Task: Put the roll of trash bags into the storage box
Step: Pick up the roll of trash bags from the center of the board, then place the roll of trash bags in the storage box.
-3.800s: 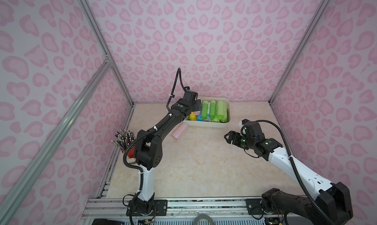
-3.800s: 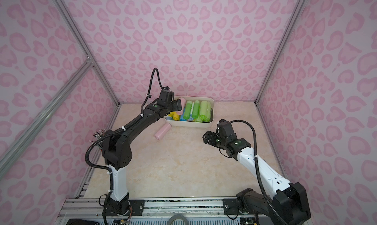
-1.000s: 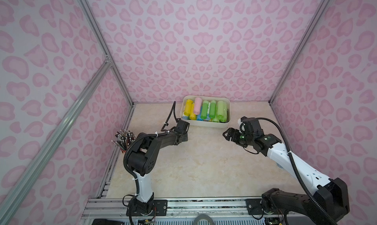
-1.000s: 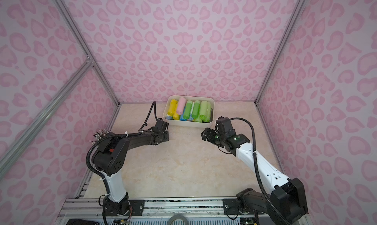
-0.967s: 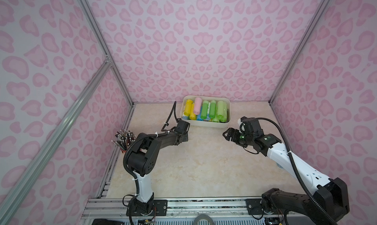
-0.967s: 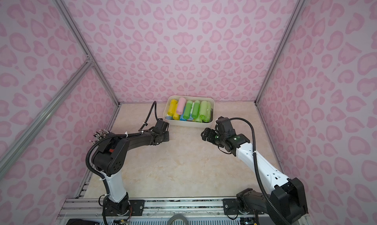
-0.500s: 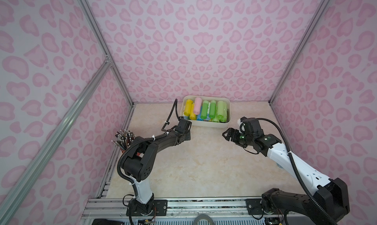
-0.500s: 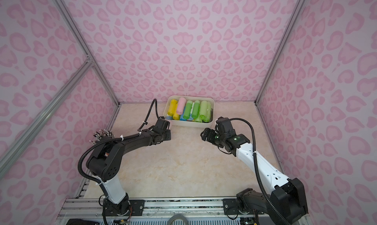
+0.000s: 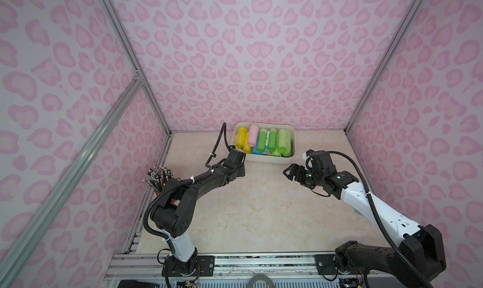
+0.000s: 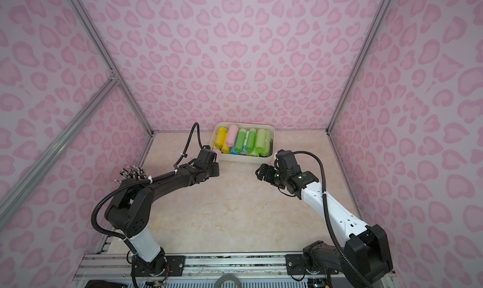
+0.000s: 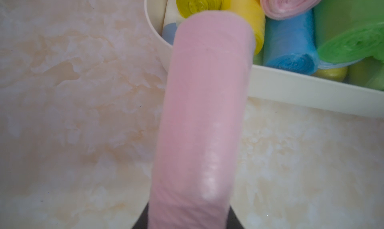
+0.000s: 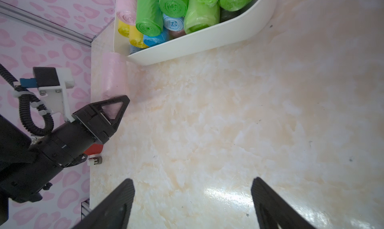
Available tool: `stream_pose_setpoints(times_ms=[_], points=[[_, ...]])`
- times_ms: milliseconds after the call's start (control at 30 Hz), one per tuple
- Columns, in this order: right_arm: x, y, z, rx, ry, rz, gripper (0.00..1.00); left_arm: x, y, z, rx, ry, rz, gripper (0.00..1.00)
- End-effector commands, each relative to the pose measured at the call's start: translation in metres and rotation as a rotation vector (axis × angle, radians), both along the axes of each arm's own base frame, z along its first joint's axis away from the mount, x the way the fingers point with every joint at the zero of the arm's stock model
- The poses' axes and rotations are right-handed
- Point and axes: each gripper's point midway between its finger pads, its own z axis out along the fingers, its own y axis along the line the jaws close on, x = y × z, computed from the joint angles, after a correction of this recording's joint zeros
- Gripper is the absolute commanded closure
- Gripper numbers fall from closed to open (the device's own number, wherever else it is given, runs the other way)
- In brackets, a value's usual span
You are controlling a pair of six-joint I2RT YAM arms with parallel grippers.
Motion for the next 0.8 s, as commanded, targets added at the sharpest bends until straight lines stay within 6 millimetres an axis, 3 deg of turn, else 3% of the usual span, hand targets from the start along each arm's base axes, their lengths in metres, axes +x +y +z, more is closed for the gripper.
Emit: stream_pose_setpoints(times_ms=[0,433,533,567,767], points=[[0.002,0.005,0.006,0.009,-0.022,0.026,0.1,0.013,-0.002,0.028,-0.018,-0.077,0.018,0.75],[0.004,0.004,0.012,0.002,-0.045,0.029,0.1,0.053,0.001,0.104,-0.114,-0.226,0.064,0.74],[0.003,0.001,0.012,-0.006,-0.052,0.026,0.1,0.06,0.002,0.11,-0.117,-0.245,0.068,0.74],[0.002,0.0,0.012,-0.012,-0.054,0.023,0.1,0.068,0.001,0.123,-0.128,-0.271,0.07,0.74],[-0.004,-0.011,0.012,-0.04,-0.068,0.001,0.1,0.092,-0.002,0.131,-0.138,-0.288,0.074,0.74]])
